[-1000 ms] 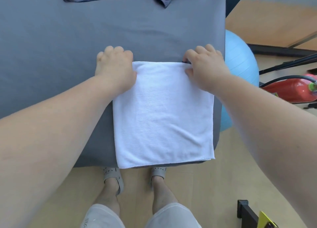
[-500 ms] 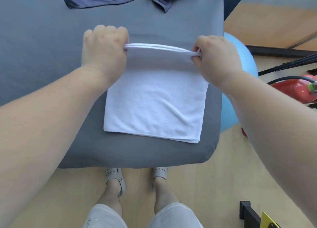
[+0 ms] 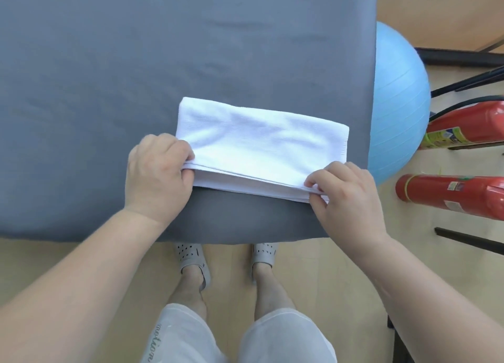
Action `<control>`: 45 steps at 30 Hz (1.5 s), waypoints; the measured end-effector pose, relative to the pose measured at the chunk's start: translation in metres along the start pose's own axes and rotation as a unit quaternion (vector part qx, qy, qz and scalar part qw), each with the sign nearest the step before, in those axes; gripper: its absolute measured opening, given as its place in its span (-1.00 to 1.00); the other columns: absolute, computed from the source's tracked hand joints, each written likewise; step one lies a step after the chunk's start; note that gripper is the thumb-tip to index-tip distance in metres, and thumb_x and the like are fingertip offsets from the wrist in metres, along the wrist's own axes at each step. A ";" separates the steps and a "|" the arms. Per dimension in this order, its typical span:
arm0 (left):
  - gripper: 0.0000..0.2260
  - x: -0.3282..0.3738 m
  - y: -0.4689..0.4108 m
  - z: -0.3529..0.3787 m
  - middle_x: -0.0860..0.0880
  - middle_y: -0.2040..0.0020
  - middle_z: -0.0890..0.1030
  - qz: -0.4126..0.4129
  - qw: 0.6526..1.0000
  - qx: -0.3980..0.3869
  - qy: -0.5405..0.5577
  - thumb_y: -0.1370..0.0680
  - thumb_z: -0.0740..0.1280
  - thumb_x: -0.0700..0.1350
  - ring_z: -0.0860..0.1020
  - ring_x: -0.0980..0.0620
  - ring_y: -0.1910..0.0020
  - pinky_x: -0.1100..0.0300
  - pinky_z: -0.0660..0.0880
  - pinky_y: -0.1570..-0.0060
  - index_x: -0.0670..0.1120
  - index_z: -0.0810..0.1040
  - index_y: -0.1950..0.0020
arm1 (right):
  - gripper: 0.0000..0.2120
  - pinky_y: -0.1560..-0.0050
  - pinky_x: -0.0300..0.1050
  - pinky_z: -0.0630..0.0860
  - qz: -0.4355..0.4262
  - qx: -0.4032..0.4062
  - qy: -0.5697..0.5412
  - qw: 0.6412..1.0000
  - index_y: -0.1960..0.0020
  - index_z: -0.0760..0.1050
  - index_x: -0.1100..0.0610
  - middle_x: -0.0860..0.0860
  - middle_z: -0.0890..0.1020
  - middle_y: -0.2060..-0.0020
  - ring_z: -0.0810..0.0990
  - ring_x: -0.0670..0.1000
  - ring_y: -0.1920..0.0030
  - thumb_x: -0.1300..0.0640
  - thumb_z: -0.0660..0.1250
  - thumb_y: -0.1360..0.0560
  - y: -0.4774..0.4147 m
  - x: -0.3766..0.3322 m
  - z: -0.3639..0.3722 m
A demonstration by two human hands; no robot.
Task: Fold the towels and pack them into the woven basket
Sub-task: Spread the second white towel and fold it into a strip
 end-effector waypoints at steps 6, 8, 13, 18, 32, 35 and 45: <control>-0.82 -0.001 0.018 0.006 -0.11 0.27 0.47 0.029 0.999 0.003 -0.021 -0.28 0.20 -0.39 0.32 -0.14 0.30 -0.07 0.31 0.35 -0.17 0.49 0.23 | -0.81 0.20 -0.05 0.21 0.050 0.055 0.035 0.997 0.22 0.58 0.07 -0.02 0.51 0.33 0.41 0.13 0.27 0.35 0.36 -0.31 0.016 -0.002 0.010; -0.81 -0.004 0.020 0.009 -0.11 0.28 0.45 0.026 0.999 -0.007 -0.039 -0.26 0.21 -0.41 0.31 -0.14 0.30 -0.06 0.29 0.35 -0.18 0.49 0.25 | -0.82 0.14 -0.07 0.17 0.057 0.063 0.055 0.995 0.23 0.57 0.07 -0.03 0.51 0.31 0.42 0.14 0.23 0.33 0.39 -0.31 0.019 -0.002 0.011; -0.88 -0.006 0.024 0.015 -0.06 0.27 0.48 0.039 0.998 -0.034 -0.048 -0.33 0.24 -0.32 0.34 -0.13 0.27 0.01 0.27 0.31 -0.16 0.54 0.23 | -0.79 0.12 -0.05 0.23 0.063 0.045 0.073 0.994 0.22 0.55 0.07 -0.03 0.50 0.31 0.44 0.16 0.20 0.34 0.43 -0.27 0.026 0.000 0.022; -0.87 -0.002 0.026 0.011 -0.02 0.36 0.46 0.076 0.995 -0.052 -0.041 -0.36 0.32 -0.14 0.34 -0.12 0.30 0.00 0.28 0.33 -0.14 0.49 0.37 | -0.86 0.10 -0.03 0.25 0.038 0.022 0.087 0.995 0.26 0.53 0.06 -0.05 0.48 0.33 0.43 0.15 0.20 0.20 0.47 -0.25 0.027 -0.001 0.023; -0.26 0.024 -0.020 0.064 -0.07 -0.64 -0.22 -0.006 0.967 -0.218 -0.130 -0.61 -0.12 0.33 -0.24 -0.11 -0.60 -0.25 -0.19 -0.53 -0.10 -0.20 -0.63 | -0.35 -0.56 0.30 -0.18 0.028 -0.117 0.144 0.982 -0.65 -0.09 -0.01 0.02 -0.12 -0.64 -0.19 0.18 -0.62 -0.27 -0.09 -0.65 -0.061 -0.057 0.071; -0.12 0.013 -0.014 0.069 -0.09 -0.61 -0.33 -0.024 0.964 -0.226 -0.142 -0.51 -0.18 0.47 -0.32 -0.11 -0.59 -0.26 -0.21 -0.52 -0.08 -0.32 -0.60 | -0.25 -0.56 0.30 -0.22 0.043 -0.128 0.145 0.980 -0.65 -0.19 -0.03 0.03 -0.21 -0.63 -0.28 0.15 -0.61 -0.39 -0.15 -0.60 -0.045 -0.041 0.079; 0.02 -0.005 -0.016 0.065 -0.09 -0.59 -0.39 -0.062 0.956 -0.261 -0.122 -0.38 -0.15 0.59 -0.34 -0.12 -0.58 -0.27 -0.21 -0.52 -0.05 -0.37 -0.58 | -0.08 -0.55 0.34 -0.17 0.129 -0.129 0.130 0.974 -0.64 -0.22 0.03 0.10 -0.23 -0.63 -0.28 0.16 -0.61 -0.52 -0.14 -0.50 -0.026 0.005 0.066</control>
Point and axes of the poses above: each hand's wrist, its own y-axis away from the middle knuckle, its own z-axis out of the palm, x = y × z, the point moved 6 cm from there along -y, towards the middle knuckle
